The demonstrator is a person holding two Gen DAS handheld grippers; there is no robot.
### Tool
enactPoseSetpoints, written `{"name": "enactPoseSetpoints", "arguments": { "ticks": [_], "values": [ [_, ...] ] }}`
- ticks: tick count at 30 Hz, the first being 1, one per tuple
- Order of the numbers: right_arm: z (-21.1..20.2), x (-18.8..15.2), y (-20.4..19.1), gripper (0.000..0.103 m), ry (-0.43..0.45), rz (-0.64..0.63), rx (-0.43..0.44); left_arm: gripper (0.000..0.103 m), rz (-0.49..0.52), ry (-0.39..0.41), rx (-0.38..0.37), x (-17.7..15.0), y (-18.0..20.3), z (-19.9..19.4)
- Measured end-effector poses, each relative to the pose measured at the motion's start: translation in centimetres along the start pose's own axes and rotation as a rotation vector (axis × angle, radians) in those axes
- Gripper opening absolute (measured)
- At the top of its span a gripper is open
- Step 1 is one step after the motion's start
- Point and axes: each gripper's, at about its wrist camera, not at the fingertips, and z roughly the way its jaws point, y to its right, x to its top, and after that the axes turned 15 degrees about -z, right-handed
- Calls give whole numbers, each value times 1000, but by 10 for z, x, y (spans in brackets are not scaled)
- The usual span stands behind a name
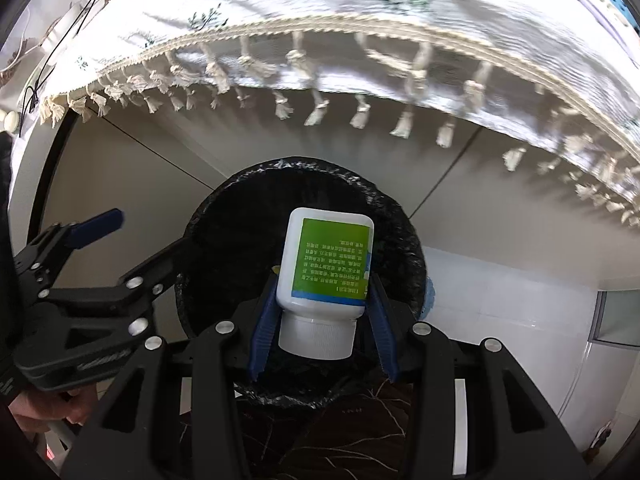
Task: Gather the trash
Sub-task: 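Open the left tool to drop the tube while the right tool releases the bottle, then move both open tools up from the bin back over the table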
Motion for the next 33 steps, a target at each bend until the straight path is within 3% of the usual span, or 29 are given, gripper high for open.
{"name": "enactPoseSetpoints", "arguments": {
  "ticks": [18,25,33],
  "values": [
    [44,9,-21,42,-69,-41,2,97,-60,-21,19,-5,-29,-1],
    [45,11,-23,42,-56,-44,-8,97,-61,-15,36,-6,-34,0],
    [32,14,-20,60,-38,-45,-33,97,-54,-11,28,-4,-34,-5]
  ]
}}
